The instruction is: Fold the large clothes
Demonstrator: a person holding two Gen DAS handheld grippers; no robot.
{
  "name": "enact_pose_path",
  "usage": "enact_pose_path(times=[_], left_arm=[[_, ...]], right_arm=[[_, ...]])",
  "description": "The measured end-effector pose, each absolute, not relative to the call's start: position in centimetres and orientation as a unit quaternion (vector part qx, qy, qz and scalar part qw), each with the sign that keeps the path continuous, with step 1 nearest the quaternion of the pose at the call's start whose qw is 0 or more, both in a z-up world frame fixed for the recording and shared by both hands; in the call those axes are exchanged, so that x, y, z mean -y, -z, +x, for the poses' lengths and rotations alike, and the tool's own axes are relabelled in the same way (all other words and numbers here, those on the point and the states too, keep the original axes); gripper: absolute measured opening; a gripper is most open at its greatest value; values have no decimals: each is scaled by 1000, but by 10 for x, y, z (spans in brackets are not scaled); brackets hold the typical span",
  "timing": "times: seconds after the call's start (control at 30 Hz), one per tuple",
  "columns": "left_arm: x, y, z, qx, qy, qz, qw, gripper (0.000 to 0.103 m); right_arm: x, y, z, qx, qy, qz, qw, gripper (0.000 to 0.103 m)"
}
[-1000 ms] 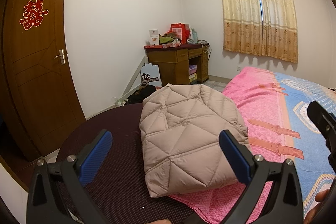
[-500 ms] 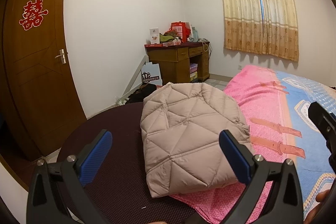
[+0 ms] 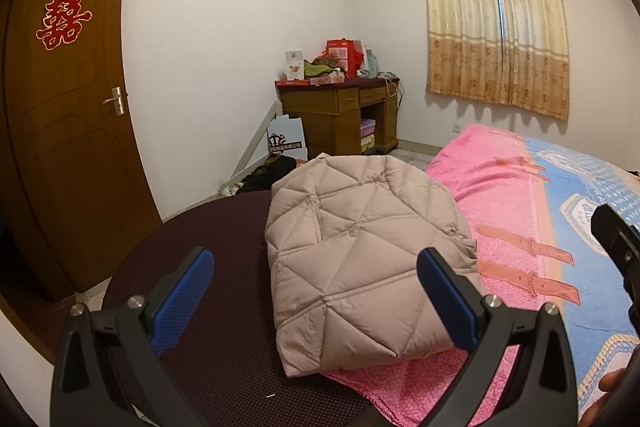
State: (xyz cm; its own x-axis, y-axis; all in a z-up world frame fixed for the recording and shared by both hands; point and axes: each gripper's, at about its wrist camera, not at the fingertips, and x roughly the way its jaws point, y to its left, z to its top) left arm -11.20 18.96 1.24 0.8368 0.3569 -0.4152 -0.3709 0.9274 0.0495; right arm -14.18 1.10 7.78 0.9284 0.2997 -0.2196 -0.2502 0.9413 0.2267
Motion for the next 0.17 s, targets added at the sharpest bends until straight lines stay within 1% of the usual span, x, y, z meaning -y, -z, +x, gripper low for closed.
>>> enact_pose_path(times=[0.17], left_arm=[[-198,-11,-108,-221,-191,-17,956,103]], right_arm=[[-10,-77,-141,-128,-140,100,977,98]])
